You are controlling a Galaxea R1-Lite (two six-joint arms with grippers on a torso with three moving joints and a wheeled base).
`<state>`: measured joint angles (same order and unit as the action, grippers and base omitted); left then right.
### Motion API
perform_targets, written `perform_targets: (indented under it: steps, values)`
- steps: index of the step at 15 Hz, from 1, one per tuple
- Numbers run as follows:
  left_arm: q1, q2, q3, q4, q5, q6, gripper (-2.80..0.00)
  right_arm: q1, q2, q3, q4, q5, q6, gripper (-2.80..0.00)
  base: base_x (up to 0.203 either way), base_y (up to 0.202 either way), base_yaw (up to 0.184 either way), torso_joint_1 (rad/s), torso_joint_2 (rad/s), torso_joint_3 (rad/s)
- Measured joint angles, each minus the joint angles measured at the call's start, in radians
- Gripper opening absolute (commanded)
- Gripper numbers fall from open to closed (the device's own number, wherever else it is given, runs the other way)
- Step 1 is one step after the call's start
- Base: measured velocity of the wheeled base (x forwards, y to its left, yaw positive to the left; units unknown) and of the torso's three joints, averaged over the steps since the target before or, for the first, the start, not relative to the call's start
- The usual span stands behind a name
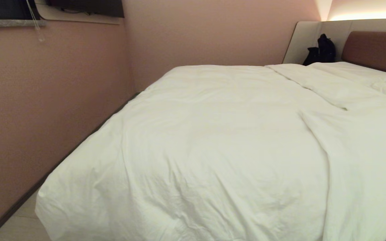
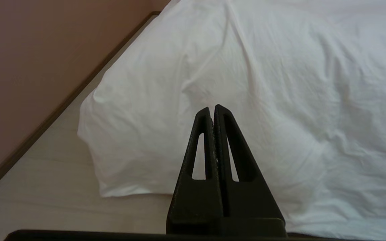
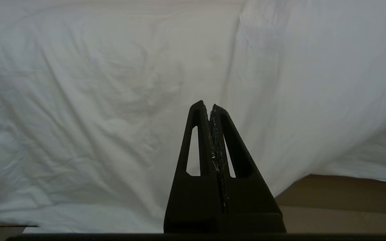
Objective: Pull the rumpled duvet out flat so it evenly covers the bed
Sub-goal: Hold the folded corner of the quilt
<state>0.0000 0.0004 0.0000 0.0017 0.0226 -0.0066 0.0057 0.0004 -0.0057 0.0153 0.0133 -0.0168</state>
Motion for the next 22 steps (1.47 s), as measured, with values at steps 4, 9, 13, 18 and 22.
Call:
perform_targets:
  steps: [4, 9, 13, 18, 22]
  values:
    - [0.000, 0.000, 0.000, -0.002, 0.000, -0.008, -2.80, 0.000, 0.000, 0.000, 0.000, 0.000, 0.000, -2.80, -0.153, 0.000, 0.001, 0.003, 0.00, -0.001]
    - [0.000, 0.000, 0.000, -0.001, 0.000, 0.000, -2.80, 0.000, 0.000, 0.000, 0.000, 0.000, 0.000, -2.80, 0.000, 0.000, 0.000, 0.000, 0.00, 0.000]
    - [0.000, 0.000, 0.000, -0.002, 0.000, 0.003, -2.80, 0.000, 0.000, 0.000, 0.000, 0.000, 0.000, -2.80, 0.000, 0.000, 0.000, 0.000, 0.00, 0.000]
    - [0.000, 0.000, 0.000, 0.000, 0.000, 0.005, -2.80, 0.000, 0.000, 0.000, 0.000, 0.000, 0.000, -2.80, 0.004, -0.096, 0.005, 0.001, 0.00, 0.003]
    - [0.000, 0.000, 0.000, 0.001, 0.000, 0.003, -2.80, 0.000, 0.000, 0.000, 0.000, 0.000, 0.000, -2.80, 0.000, -0.195, 0.000, 0.004, 0.00, 0.002]
